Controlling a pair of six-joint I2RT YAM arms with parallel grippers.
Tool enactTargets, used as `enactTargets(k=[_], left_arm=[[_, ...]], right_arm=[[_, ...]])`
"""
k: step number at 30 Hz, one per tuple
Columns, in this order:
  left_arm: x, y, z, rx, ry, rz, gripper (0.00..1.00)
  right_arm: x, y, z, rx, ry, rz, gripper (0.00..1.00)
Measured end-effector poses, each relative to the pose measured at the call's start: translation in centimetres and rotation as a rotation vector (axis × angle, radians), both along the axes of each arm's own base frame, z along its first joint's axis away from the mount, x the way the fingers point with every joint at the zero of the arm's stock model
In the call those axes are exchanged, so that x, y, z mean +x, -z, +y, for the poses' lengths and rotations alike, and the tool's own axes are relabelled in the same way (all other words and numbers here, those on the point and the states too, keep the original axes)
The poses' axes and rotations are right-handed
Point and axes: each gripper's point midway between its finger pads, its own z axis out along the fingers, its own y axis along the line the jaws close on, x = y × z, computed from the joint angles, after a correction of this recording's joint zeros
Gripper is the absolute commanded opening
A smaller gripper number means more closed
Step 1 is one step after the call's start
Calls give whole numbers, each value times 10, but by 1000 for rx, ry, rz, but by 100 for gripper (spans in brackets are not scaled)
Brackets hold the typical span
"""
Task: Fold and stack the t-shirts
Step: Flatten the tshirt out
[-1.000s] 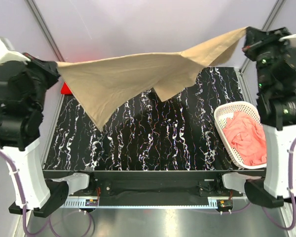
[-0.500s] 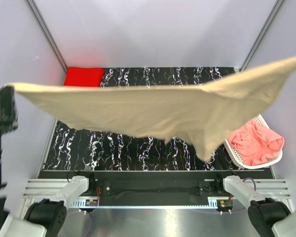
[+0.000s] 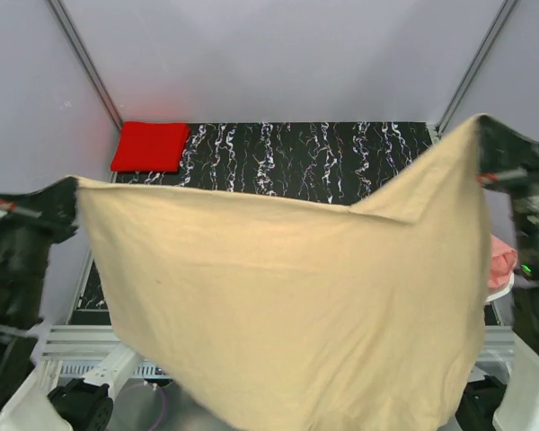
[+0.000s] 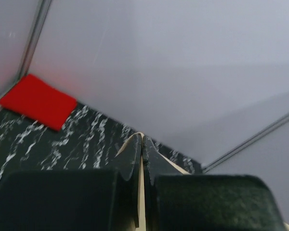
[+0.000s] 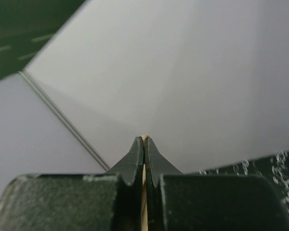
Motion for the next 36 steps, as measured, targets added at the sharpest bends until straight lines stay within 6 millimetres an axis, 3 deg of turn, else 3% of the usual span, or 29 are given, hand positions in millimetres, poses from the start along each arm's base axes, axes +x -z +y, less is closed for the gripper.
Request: enactTargets(k=[4,8,11,16,20,23,26,31,36], left_arm=[[66,83,-3,47,-59,215,0],[122,183,-2,119,-133,439,0],[149,226,2,155,-187,539,0],[212,300,22,169,-301,702,0],[251,372,46,164,-367,882,0],[273,411,58,158,-379,991,0],[295,431,70,133,-380,1042,0],[326,433,77,91,-330,1037,0],[344,419,61,59,-217,996,0]], right_arm=[[98,92,19,-11,-26,232,0],[179,175,35,-24,-39,386,0],[236,244,47,-30,-56,493,0],[322,351,69,-53,-101,658,0],[364,421,82,-76,-133,777,0],[396,440,91,-96,-160,793,0],[425,441,100,-111,-182,766,0],[456,434,108,-119,-205,729,0],[463,416,108,-126,-197,724,0]])
